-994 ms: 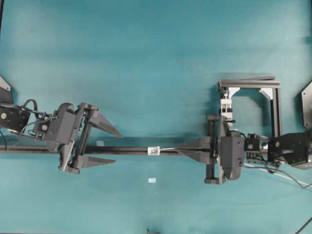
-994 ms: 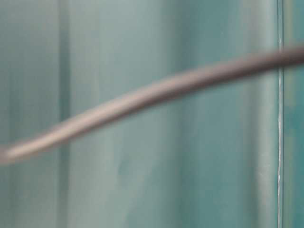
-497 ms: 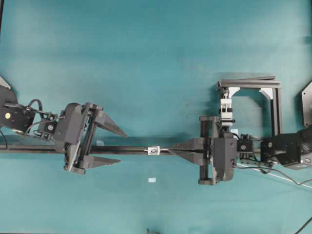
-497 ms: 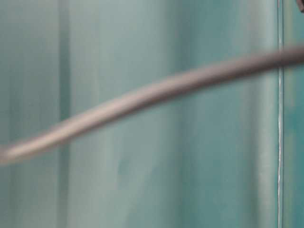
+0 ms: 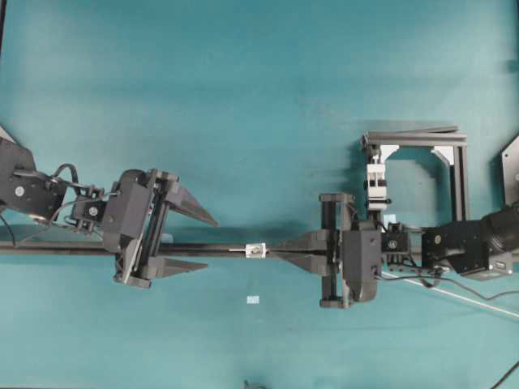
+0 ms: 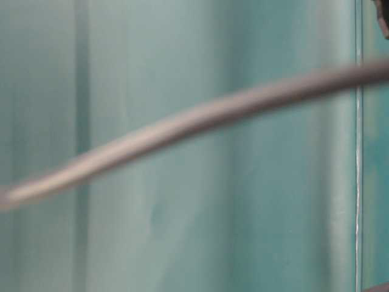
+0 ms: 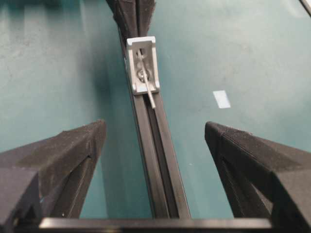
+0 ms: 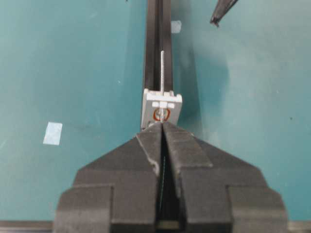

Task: Insert the wire through the hole in the metal fitting marked with a red label.
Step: 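Move the left gripper to the wire tip emerging past the bracket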

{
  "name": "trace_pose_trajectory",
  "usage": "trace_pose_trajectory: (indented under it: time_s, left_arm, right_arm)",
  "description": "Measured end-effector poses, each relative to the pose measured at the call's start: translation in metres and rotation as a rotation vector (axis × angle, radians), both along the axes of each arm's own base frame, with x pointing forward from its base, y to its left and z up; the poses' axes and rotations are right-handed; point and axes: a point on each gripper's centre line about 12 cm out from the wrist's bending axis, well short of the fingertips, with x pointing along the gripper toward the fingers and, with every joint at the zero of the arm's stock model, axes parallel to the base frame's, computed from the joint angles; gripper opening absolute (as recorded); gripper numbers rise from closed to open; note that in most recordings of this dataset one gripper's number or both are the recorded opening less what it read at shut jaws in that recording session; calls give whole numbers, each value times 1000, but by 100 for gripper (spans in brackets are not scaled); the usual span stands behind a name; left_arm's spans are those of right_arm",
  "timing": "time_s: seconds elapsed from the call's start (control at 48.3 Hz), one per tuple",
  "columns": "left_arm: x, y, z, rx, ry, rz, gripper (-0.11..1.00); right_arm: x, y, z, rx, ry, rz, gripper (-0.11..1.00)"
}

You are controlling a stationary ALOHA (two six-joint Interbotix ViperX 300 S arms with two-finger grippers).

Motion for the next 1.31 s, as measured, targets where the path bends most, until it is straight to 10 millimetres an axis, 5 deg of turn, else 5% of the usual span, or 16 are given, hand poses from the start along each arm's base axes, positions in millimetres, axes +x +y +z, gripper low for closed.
trace_pose_trajectory:
  time_s: [0.352, 0.767, 0.87, 1.119, 1.305]
  left_arm:
    - [22, 4, -22, -24, 73, 47, 67]
    - [36, 5, -15, -62, 51, 70, 64]
    - [36, 5, -16, -63, 53, 70, 52]
    - [35, 5, -19, -60, 77, 71, 2]
    - [36, 4, -20, -68, 134, 79, -10]
  right_arm:
    - [2, -2, 0, 0, 3, -1, 1]
    - [2, -3, -1, 0, 9, -2, 1]
    - [2, -3, -2, 1, 10, -2, 1]
    - [2, -3, -2, 1, 10, -3, 1]
    - [2, -3, -2, 2, 10, -2, 1]
